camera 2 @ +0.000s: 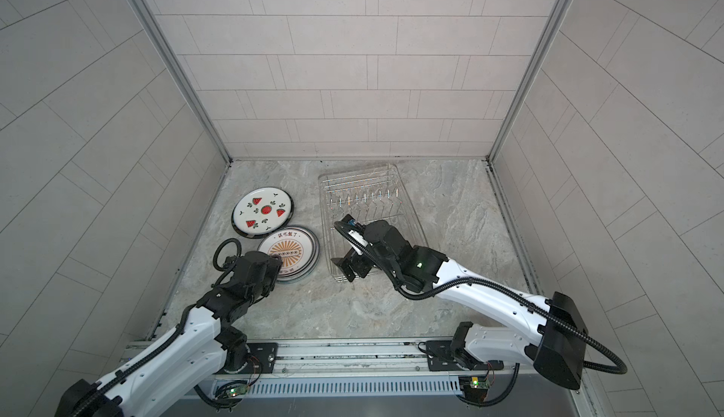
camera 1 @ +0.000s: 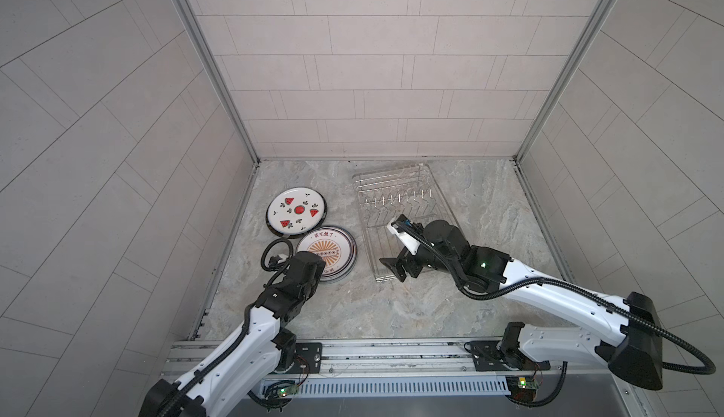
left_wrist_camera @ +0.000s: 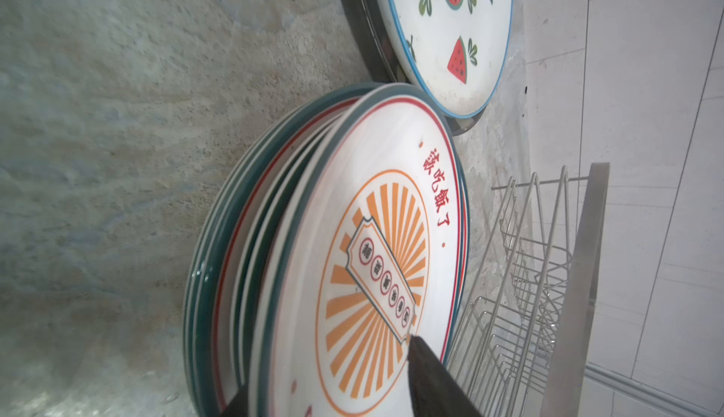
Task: Unload the plates from the dish rack
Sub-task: 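Open the left gripper on the stacked plate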
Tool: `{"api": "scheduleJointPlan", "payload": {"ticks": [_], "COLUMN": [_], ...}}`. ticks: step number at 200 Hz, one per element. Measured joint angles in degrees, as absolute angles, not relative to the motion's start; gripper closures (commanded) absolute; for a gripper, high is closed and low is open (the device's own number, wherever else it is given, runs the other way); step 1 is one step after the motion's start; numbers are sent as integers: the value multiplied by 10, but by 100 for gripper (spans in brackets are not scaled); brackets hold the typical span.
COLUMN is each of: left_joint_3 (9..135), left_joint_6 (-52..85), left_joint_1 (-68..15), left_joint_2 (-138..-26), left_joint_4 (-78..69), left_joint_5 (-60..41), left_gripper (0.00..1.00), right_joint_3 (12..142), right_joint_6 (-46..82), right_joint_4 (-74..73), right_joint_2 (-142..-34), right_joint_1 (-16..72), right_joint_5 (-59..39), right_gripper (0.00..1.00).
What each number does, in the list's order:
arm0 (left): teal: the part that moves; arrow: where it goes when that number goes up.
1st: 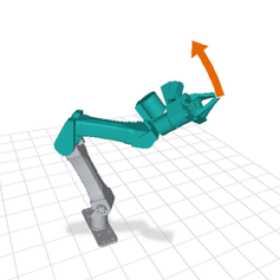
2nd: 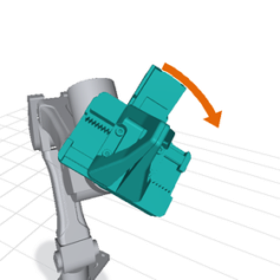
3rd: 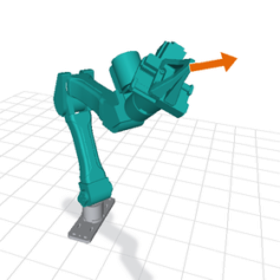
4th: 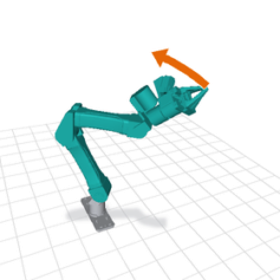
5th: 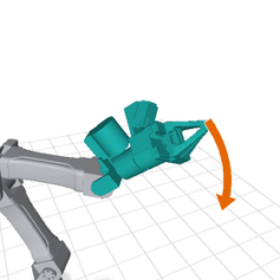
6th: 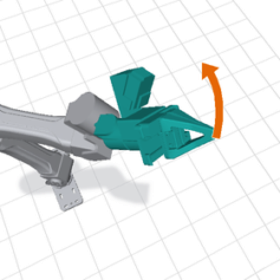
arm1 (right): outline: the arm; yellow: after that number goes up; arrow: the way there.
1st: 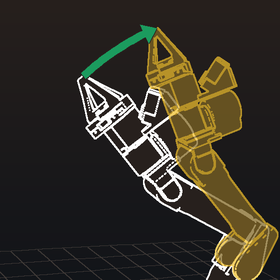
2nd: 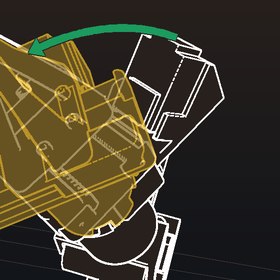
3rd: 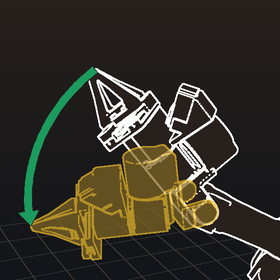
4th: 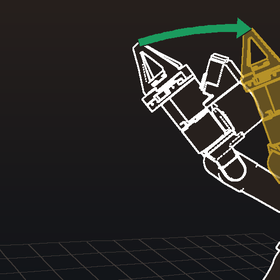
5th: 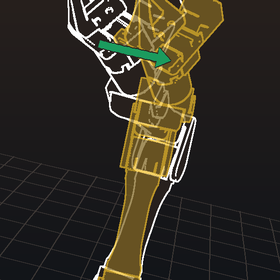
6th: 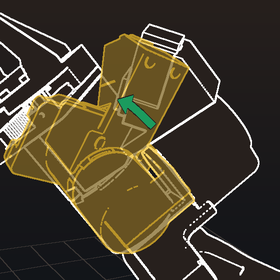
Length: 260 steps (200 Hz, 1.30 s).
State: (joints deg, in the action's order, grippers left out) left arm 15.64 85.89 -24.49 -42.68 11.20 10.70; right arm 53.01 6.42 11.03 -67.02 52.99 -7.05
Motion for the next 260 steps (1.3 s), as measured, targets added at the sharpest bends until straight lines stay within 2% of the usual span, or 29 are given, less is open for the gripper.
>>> {"api": "scheduleJointPlan", "payload": {"ticks": [21, 67, 196, 225, 260], "left_joint_3": [157, 158, 202, 202, 202], "left_joint_6": [858, 855, 836, 831, 827], "left_joint_1": [-245, -245, -245, -245, -245], "left_joint_2": [-422, -413, -427, -429, -439], "left_joint_4": [114, 126, 204, 207, 208], "left_joint_5": [117, 152, 173, 175, 176], "left_gripper": [29, 33, 33, 27, 27], "right_joint_3": [530, 530, 530, 530, 530], "right_joint_6": [64, 64, 64, 64, 64], "right_joint_4": [110, 111, 119, 119, 119], "right_joint_2": [-670, -670, -671, -671, -671], "right_joint_1": [530, 530, 530, 530, 530], "right_joint_5": [-70, -65, -55, -55, -55], "right_gripper": [0, 0, 0, 0, 0]}}
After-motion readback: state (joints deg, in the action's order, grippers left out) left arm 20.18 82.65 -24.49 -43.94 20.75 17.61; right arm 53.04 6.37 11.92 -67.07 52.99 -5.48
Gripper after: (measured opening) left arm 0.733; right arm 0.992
